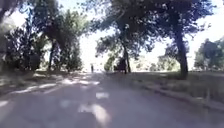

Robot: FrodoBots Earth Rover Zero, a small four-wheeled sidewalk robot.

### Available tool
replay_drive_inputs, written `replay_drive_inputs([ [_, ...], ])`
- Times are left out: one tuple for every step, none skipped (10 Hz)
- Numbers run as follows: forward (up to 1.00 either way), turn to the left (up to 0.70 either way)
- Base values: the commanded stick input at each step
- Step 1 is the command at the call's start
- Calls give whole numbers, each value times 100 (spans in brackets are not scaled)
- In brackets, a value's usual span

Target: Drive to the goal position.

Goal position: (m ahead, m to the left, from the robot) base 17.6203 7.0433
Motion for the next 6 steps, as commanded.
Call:
replay_drive_inputs([
  [100,40],
  [100,40],
  [100,16],
  [100,0],
  [100,0],
  [100,12],
])
